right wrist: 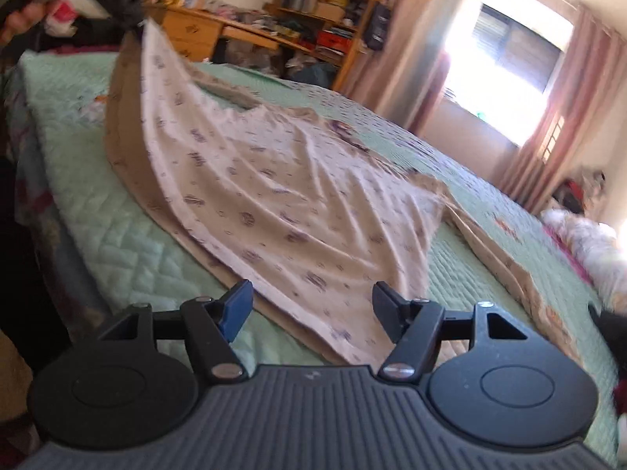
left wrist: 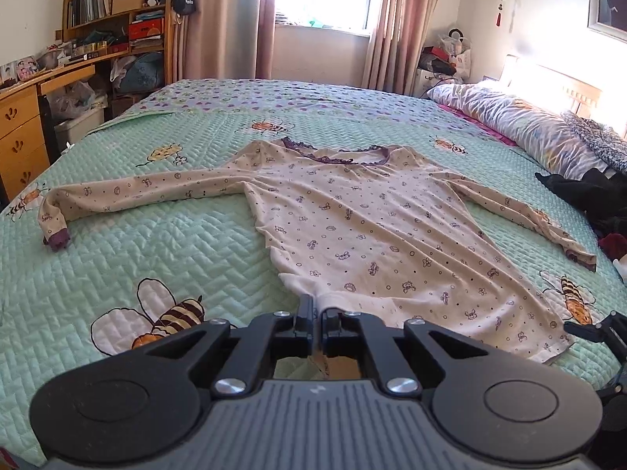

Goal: Fold clothes

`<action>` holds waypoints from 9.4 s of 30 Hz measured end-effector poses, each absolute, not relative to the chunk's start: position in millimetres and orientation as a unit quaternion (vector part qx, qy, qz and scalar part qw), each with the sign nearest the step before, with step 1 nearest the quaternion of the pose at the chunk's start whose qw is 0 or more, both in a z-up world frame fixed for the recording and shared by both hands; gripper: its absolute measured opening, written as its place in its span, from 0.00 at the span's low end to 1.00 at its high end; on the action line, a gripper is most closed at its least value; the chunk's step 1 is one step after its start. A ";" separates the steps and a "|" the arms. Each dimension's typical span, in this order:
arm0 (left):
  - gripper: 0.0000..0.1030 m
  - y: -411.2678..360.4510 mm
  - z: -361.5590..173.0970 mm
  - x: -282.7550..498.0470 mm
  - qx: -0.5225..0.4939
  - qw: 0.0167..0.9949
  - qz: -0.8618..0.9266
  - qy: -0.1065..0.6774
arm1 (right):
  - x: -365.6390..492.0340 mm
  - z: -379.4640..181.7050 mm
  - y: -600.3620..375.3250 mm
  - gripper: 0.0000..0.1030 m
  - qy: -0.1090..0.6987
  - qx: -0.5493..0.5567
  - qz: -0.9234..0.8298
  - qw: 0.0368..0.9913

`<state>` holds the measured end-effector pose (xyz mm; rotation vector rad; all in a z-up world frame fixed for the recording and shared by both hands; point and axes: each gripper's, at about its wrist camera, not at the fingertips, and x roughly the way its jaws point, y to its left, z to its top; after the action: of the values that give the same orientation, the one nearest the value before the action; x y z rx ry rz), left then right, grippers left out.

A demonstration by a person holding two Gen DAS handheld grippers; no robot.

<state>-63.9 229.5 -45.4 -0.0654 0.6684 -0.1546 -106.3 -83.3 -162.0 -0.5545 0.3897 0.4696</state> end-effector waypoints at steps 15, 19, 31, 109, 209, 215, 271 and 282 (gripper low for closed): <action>0.06 235.0 -42.6 -64.3 -0.029 0.941 -0.073 0.329 | -99.6 -173.8 -72.9 0.75 0.171 -0.401 0.204 0.876; 0.06 239.2 -43.8 -65.8 -0.034 0.941 -0.069 0.329 | -96.0 -177.9 -88.1 0.75 0.179 -0.400 0.158 0.885; 0.06 254.6 -45.3 -72.4 -0.051 0.942 -0.047 0.328 | -81.4 -185.8 -124.3 0.75 0.219 -0.333 0.069 0.915; 0.00 214.7 -119.0 -171.6 0.160 0.912 0.036 0.376 | -123.4 -175.2 -154.0 0.14 0.257 -0.329 0.135 0.898; 0.84 224.1 -84.6 90.3 -0.029 0.928 -0.050 0.367 | 180.9 -149.6 -181.4 0.36 0.336 -0.030 0.120 0.934; 0.88 182.5 -105.2 151.7 0.051 0.921 -0.039 0.384 | 172.0 -137.1 -149.0 0.50 0.317 0.024 0.258 0.912; 0.98 171.5 -134.6 203.0 0.028 0.927 -0.038 0.372 | 177.2 -153.0 -262.0 0.69 0.300 0.171 0.168 0.923; 0.99 146.0 -115.9 185.8 0.008 0.938 -0.016 0.345 | 39.6 -129.1 -447.1 0.81 0.155 0.383 -0.026 0.910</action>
<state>185.8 146.0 -115.9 0.0160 0.7047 -0.0325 39.6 -447.1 -129.1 0.7891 0.3191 -0.0529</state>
